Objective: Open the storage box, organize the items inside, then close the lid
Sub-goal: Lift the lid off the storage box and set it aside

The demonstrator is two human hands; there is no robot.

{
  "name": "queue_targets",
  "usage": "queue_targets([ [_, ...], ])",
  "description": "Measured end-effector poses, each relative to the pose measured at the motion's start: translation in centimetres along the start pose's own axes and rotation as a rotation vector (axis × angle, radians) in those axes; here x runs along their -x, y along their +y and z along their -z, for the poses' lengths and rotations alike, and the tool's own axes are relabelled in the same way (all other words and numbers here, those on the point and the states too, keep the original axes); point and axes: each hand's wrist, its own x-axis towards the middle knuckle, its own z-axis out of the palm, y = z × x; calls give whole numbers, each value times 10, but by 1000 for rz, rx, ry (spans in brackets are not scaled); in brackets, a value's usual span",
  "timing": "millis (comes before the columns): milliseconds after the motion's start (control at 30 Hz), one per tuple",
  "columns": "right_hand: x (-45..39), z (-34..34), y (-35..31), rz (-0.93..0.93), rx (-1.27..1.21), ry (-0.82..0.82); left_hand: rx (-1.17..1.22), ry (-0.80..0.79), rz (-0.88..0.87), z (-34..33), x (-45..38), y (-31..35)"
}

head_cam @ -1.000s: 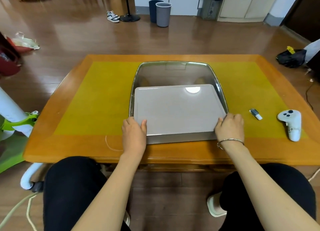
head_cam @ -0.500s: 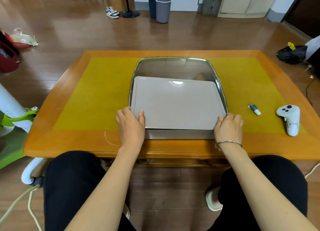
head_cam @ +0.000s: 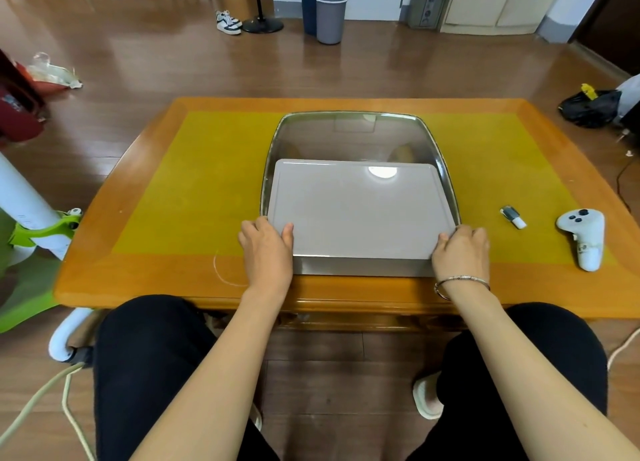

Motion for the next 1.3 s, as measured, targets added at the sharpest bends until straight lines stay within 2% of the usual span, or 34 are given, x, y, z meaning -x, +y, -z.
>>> queue_targets([
  [367,-2,11,-8,15,-77,97,36,7,5,0,1,-2],
  [600,-10,14,-6,-56,-116,-23,60,-71,18,5,-8,-3],
  [800,-26,14,0,-132,-129,-163,108,-43,-74,14,-11,0],
  [933,-31,16,1,-153,-203,-175,170,-114,-97,12,-14,-8],
  [1033,-30,18,1,-178,-345,-156,239,-147,-103,11,-21,-14],
  [1133,-31,29,-8,-241,-607,-112,302,-141,-126,12,-30,-19],
  [1300,-30,54,-32,-395,-1210,-269,313,-120,-161,21,-54,-21],
])
